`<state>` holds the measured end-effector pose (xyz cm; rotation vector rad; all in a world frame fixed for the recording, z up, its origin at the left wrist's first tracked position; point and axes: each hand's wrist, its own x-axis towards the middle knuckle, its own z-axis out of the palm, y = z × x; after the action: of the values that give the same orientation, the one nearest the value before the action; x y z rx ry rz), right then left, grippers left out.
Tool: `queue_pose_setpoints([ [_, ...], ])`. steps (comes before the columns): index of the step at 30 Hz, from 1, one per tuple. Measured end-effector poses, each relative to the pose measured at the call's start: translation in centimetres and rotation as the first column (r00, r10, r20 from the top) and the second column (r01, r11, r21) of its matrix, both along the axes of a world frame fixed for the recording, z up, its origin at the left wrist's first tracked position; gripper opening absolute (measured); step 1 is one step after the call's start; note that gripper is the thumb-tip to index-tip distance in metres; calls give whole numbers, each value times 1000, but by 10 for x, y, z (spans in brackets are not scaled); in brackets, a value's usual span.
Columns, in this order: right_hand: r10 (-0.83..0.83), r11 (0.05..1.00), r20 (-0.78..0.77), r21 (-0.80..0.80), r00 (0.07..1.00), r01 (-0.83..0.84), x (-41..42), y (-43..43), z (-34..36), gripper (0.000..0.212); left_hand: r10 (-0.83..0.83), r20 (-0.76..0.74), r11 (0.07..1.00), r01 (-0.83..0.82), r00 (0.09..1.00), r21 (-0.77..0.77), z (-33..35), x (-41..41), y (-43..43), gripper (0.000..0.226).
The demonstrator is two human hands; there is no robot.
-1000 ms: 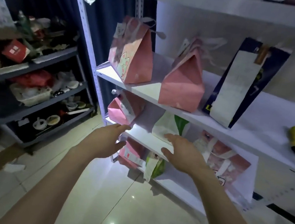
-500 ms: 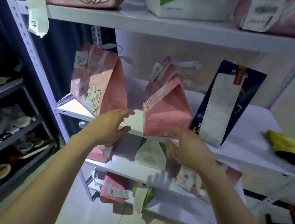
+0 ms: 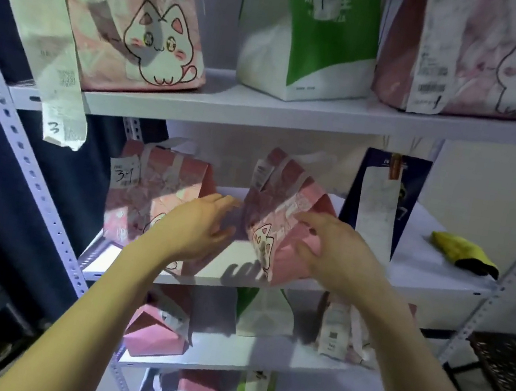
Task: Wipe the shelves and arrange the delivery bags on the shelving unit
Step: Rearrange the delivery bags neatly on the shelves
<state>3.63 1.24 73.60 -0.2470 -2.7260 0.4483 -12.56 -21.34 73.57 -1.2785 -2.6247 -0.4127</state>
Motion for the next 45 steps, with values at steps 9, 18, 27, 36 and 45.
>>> queue_pose_setpoints([
  [9,-31,999,-162,23,986,35,-8,-1,61,47,-139,-100,986,147,985,73,62,-2,-3,54],
  [18,-23,996,-282,75,959,46,-16,32,124,47,-235,-144,917,268,961,295,130,7,30,41],
  [27,-61,989,-359,101,931,104,-32,96,149,42,353,-148,750,-185,924,635,182,-20,110,48],
  [36,-78,992,-341,63,937,106,-30,157,143,43,419,-149,685,-205,896,699,183,-37,152,15],
  [45,-23,998,-411,38,911,42,-56,145,156,53,410,-89,606,-198,908,770,175,-52,130,11],
])
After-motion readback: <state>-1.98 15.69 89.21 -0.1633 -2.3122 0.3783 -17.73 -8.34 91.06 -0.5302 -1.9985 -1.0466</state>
